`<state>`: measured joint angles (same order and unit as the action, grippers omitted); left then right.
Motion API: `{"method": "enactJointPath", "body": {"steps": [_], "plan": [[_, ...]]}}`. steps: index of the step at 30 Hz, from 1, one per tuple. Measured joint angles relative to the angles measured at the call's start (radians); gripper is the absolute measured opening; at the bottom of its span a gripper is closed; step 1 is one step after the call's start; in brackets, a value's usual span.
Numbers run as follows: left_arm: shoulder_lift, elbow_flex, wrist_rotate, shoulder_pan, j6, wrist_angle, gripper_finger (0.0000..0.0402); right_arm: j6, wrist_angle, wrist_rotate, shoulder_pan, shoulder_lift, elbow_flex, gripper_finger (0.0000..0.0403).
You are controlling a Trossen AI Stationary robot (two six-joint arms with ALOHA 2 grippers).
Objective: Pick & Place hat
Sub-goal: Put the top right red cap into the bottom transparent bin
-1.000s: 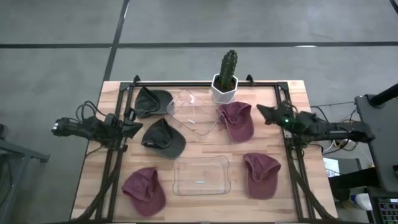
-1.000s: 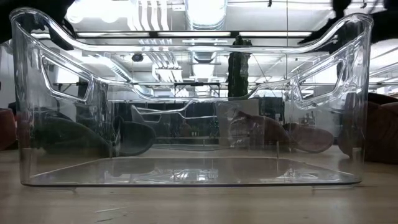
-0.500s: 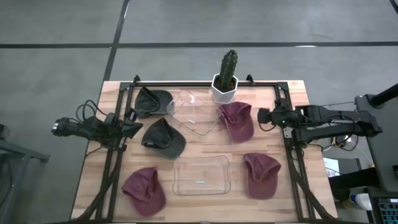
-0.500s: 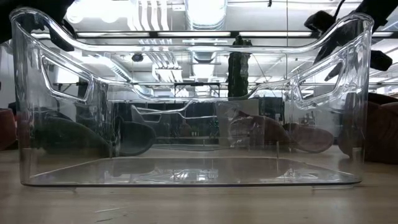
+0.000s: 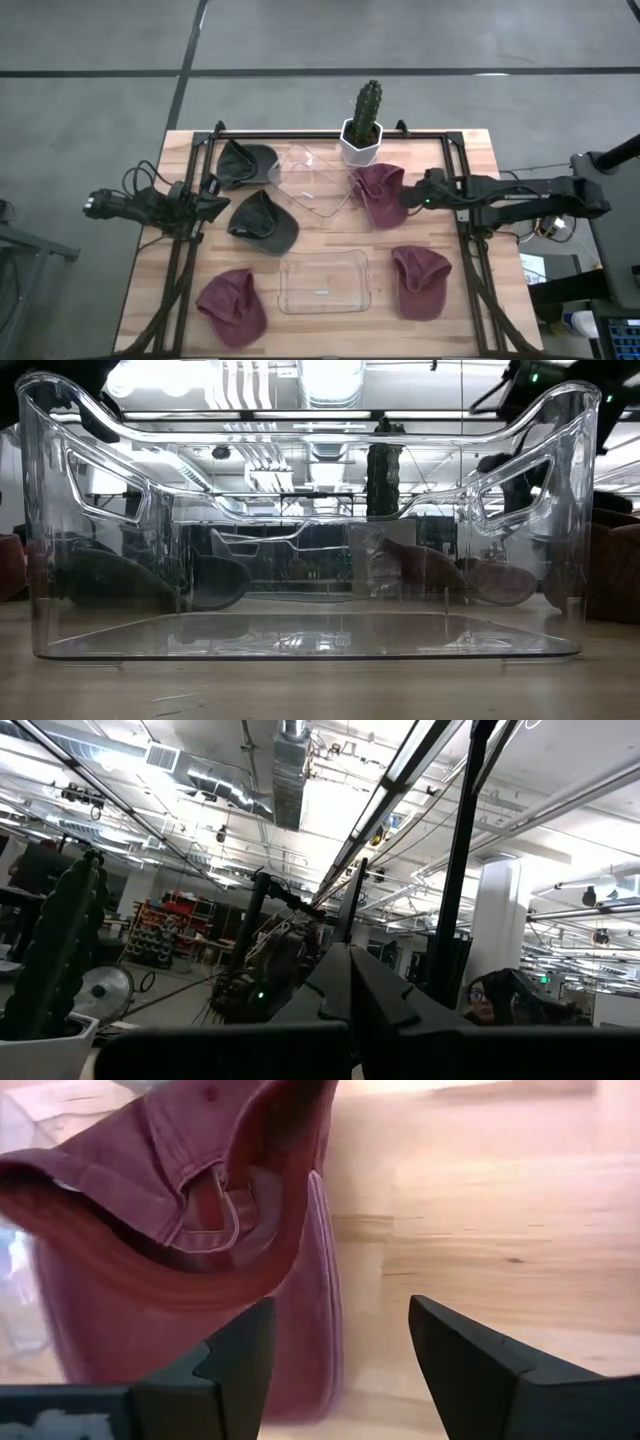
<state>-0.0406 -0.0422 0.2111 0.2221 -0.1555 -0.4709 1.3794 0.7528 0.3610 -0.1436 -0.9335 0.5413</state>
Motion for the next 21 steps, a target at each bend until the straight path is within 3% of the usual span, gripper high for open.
{"method": "enactJointPath", "body": {"steps": [5,12,17,21], "plan": [[0.0,0.0,0.0,0.0,-0.001,0.0,0.0,0.004,-0.204,-0.047,-0.025,-0.042,-0.087,0.0221],[0.0,0.0,0.0,0.0,-0.002,0.0,0.0,-0.002,-0.244,-0.056,-0.034,-0.097,-0.132,0.0208],[0.0,0.0,0.0,0.0,-0.002,0.0,0.0,-0.044,-0.318,-0.056,-0.034,-0.125,-0.14,0.0166],[0.0,0.0,0.0,0.0,-0.002,0.0,0.0,-0.072,-0.363,-0.07,-0.034,-0.134,-0.14,0.0101]]}}
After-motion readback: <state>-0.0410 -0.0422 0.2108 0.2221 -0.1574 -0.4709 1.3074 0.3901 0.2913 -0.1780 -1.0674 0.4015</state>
